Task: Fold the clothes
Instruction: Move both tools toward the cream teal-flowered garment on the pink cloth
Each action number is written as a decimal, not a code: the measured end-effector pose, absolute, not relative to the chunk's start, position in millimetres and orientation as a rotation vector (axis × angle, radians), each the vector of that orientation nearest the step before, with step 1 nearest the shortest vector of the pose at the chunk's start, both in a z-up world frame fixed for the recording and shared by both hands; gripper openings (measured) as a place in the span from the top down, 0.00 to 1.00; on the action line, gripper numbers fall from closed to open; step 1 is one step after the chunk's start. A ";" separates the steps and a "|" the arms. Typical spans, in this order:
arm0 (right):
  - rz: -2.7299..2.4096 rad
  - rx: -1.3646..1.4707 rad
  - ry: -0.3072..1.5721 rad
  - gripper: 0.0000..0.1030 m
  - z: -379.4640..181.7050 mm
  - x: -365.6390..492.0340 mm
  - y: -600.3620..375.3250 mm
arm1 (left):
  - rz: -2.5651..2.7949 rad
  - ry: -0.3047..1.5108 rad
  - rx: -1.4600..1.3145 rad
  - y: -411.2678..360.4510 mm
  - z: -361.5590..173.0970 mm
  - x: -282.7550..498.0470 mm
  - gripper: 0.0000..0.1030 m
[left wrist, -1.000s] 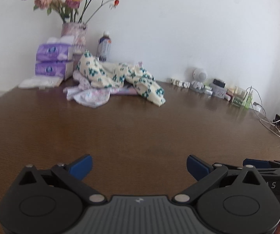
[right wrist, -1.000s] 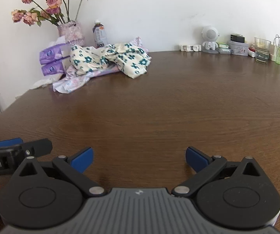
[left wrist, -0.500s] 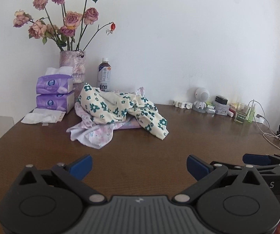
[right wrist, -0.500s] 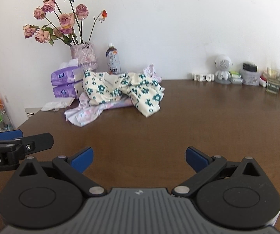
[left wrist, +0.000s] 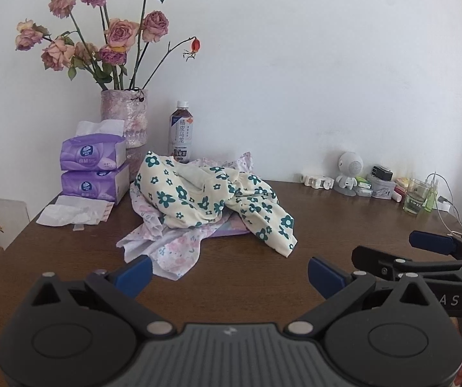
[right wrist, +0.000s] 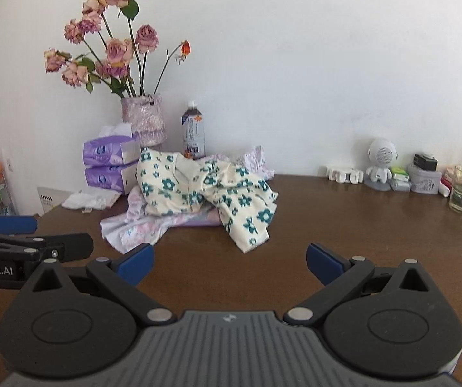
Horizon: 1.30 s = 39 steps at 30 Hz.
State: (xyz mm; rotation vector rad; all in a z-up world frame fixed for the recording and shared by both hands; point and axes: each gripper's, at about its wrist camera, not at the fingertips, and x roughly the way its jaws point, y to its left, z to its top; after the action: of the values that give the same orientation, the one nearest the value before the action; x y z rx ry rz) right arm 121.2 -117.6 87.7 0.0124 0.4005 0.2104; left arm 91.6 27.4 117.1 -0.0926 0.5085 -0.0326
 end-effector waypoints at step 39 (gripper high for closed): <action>0.242 -0.145 0.624 0.28 26.9 438.2 -102.4 | 0.087 0.741 -0.100 47.6 49.6 414.9 0.14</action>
State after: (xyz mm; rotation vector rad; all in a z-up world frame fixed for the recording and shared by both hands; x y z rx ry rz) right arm 438.2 -102.4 26.9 -0.1454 0.6237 0.2420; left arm 414.9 47.6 49.6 -0.0995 0.7413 0.0869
